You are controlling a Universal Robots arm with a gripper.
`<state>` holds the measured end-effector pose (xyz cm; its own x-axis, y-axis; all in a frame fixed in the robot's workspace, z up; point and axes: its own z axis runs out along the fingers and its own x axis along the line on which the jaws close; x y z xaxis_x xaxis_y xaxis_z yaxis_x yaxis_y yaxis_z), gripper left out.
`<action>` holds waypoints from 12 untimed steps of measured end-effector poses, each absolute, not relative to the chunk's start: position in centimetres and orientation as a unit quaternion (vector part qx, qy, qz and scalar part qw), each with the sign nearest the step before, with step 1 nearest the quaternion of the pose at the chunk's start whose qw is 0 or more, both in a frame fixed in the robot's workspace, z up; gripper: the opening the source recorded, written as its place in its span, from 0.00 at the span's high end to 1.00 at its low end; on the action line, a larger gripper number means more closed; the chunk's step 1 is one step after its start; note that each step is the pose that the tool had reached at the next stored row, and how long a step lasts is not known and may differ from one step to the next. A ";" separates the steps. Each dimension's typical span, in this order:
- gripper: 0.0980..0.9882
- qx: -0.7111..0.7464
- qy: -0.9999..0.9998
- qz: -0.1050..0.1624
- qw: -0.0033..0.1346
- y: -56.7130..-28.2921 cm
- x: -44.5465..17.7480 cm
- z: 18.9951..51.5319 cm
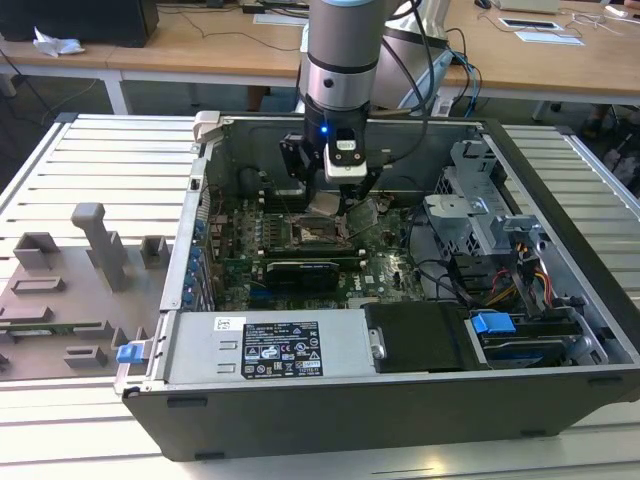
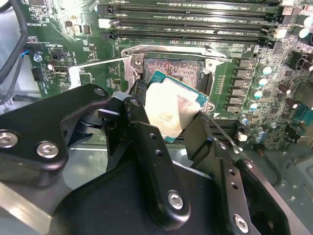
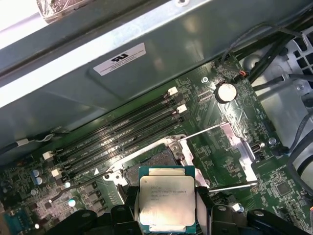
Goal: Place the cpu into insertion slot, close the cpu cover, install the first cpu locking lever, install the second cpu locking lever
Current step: 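Place the cpu into insertion slot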
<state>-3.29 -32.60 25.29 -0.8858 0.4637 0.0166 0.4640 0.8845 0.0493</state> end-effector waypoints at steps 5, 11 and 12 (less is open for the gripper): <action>0.50 -0.255 -0.967 -0.026 0.002 -32.6 -3.3 25.3; 0.50 -0.272 -0.962 -0.026 0.001 -32.6 -3.3 25.3; 0.50 -0.274 -0.961 -0.026 0.001 -32.6 -3.3 25.3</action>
